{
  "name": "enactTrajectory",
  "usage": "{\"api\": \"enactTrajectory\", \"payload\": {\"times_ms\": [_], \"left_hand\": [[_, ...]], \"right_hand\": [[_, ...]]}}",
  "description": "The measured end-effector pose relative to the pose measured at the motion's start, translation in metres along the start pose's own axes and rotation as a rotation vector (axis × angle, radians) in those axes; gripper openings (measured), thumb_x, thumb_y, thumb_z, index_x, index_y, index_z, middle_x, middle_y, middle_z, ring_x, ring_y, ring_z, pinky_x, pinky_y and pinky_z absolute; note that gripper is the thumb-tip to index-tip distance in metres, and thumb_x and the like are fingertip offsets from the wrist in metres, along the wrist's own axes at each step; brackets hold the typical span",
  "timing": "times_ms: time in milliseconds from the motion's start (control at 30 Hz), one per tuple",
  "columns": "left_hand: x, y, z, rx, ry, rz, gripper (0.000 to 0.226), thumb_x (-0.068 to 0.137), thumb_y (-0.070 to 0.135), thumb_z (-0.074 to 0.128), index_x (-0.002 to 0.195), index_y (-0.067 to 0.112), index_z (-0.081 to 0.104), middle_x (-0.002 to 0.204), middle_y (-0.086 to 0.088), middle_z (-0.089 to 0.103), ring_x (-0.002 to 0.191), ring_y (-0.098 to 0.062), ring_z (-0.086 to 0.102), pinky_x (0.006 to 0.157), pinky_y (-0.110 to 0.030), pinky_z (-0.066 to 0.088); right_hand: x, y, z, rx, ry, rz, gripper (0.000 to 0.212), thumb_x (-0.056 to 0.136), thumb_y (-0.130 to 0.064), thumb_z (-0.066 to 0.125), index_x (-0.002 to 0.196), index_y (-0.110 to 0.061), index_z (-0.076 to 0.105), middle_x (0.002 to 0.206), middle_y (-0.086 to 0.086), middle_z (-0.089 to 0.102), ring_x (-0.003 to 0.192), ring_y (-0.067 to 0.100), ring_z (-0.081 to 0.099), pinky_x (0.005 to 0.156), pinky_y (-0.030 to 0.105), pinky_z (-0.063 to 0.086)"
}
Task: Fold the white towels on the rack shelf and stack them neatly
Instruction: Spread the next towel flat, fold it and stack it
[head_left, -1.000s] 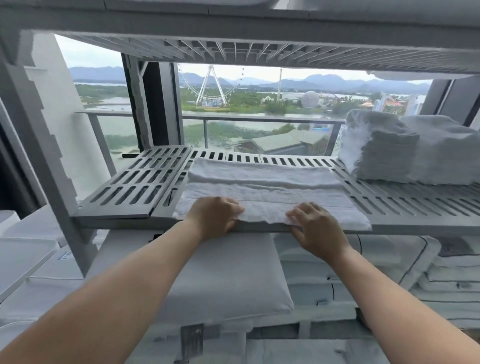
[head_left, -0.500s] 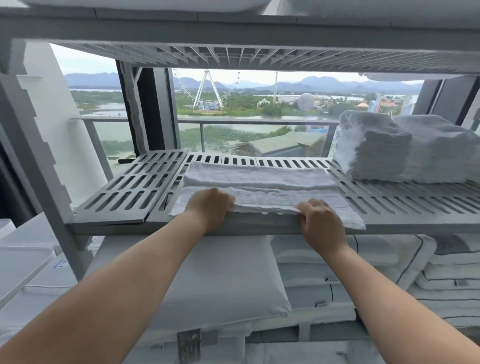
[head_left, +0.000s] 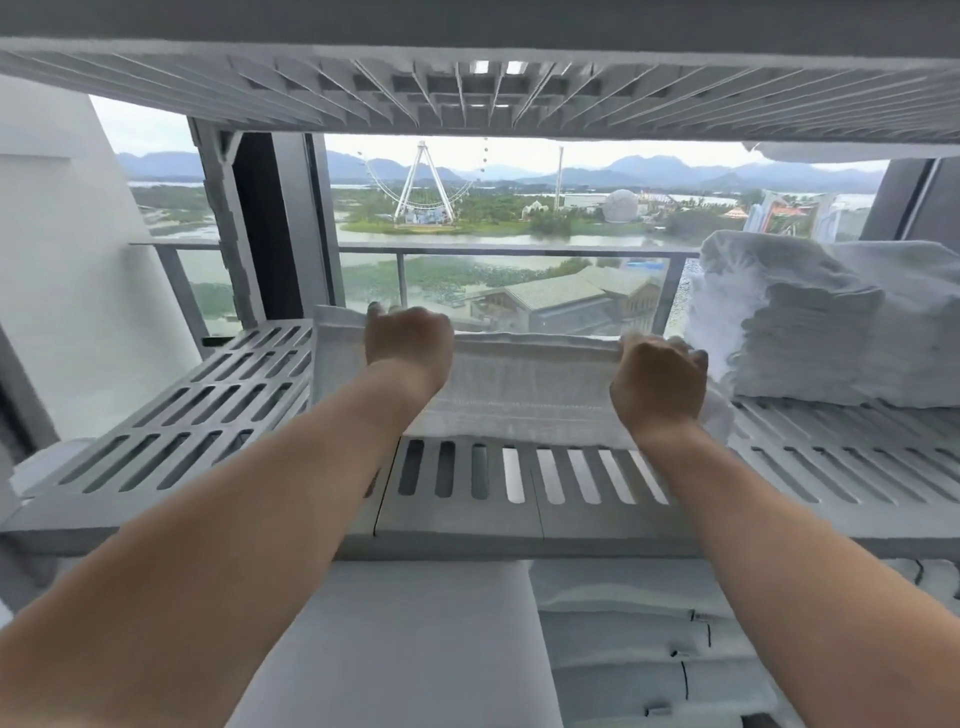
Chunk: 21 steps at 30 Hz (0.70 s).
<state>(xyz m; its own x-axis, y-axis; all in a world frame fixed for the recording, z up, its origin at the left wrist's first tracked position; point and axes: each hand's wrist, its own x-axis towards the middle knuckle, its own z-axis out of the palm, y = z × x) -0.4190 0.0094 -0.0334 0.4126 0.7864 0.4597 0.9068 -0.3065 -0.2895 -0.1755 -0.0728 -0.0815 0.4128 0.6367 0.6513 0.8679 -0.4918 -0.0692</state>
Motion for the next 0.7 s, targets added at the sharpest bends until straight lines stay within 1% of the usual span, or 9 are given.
{"api": "enactTrajectory", "payload": {"times_ms": [100,167,233,333,400,467,533,600,700], "left_hand": [[0.039,0.004,0.027,0.006,-0.031,-0.030,0.033,0.085,-0.001,0.042,0.097,0.019,0.065,0.095,-0.006,0.066,0.104,-0.030,0.058,0.116,-0.054,0.024],[0.059,0.007,0.047,-0.017,-0.107,-0.051,0.036,0.083,-0.002,0.042,0.099,0.020,0.065,0.092,-0.005,0.064,0.106,-0.029,0.059,0.120,-0.057,0.017],[0.072,0.011,0.069,-0.102,-0.223,-0.075,0.027,0.083,0.001,0.045,0.092,0.019,0.064,0.088,-0.003,0.064,0.102,-0.027,0.060,0.120,-0.058,0.014],[0.082,0.012,0.098,-0.255,-0.361,-0.065,0.026,0.085,0.007,0.046,0.100,0.021,0.062,0.110,-0.004,0.067,0.107,-0.028,0.057,0.109,-0.054,0.033],[0.087,0.006,0.109,-0.319,-0.345,-0.055,0.023,0.083,0.011,0.045,0.098,0.024,0.056,0.111,-0.004,0.065,0.099,-0.026,0.054,0.095,-0.045,0.042],[0.091,0.002,0.116,-0.380,-0.327,-0.068,0.029,0.081,0.013,0.046,0.105,0.024,0.057,0.114,-0.005,0.063,0.102,-0.025,0.052,0.095,-0.044,0.044],[0.094,0.002,0.123,-0.415,-0.319,-0.074,0.043,0.083,0.014,0.046,0.123,0.026,0.055,0.125,-0.005,0.058,0.116,-0.026,0.049,0.104,-0.047,0.040],[0.092,0.005,0.130,-0.423,-0.353,-0.063,0.053,0.085,0.012,0.042,0.136,0.027,0.049,0.136,-0.005,0.055,0.128,-0.028,0.044,0.115,-0.052,0.027],[0.088,0.006,0.137,-0.449,-0.396,-0.068,0.051,0.093,0.016,0.034,0.142,0.026,0.048,0.145,-0.004,0.053,0.138,-0.028,0.038,0.124,-0.054,0.006]], "right_hand": [[0.041,-0.005,0.030,-0.091,-0.055,-0.074,0.027,0.084,-0.004,0.050,0.101,-0.012,0.069,0.094,0.009,0.069,0.100,0.032,0.060,0.090,0.041,0.040],[0.062,-0.008,0.052,-0.132,-0.159,-0.118,0.029,0.084,-0.008,0.050,0.104,-0.016,0.069,0.098,0.007,0.070,0.104,0.030,0.060,0.094,0.041,0.040],[0.074,-0.011,0.077,-0.140,-0.320,-0.148,0.033,0.087,-0.012,0.046,0.113,-0.018,0.066,0.111,0.006,0.069,0.112,0.028,0.060,0.098,0.042,0.039],[0.085,-0.009,0.108,-0.085,-0.458,-0.169,0.036,0.090,-0.015,0.041,0.120,-0.014,0.062,0.120,0.009,0.067,0.112,0.029,0.061,0.093,0.040,0.044],[0.097,-0.007,0.117,-0.051,-0.498,-0.161,0.034,0.090,-0.018,0.044,0.119,-0.014,0.063,0.121,0.009,0.067,0.112,0.029,0.061,0.091,0.039,0.044],[0.106,-0.007,0.121,-0.017,-0.543,-0.149,0.032,0.090,-0.021,0.050,0.117,-0.014,0.065,0.121,0.008,0.067,0.112,0.029,0.062,0.091,0.039,0.045],[0.107,-0.007,0.126,0.006,-0.530,-0.142,0.030,0.088,-0.020,0.052,0.114,-0.014,0.065,0.118,0.008,0.068,0.110,0.029,0.062,0.090,0.039,0.044],[0.101,-0.005,0.132,0.008,-0.464,-0.148,0.029,0.087,-0.017,0.047,0.109,-0.014,0.065,0.112,0.009,0.069,0.105,0.030,0.061,0.088,0.039,0.043],[0.094,-0.002,0.135,0.095,-0.341,-0.176,0.026,0.087,-0.018,0.046,0.106,-0.016,0.063,0.107,0.008,0.067,0.102,0.030,0.058,0.090,0.041,0.042]]}}
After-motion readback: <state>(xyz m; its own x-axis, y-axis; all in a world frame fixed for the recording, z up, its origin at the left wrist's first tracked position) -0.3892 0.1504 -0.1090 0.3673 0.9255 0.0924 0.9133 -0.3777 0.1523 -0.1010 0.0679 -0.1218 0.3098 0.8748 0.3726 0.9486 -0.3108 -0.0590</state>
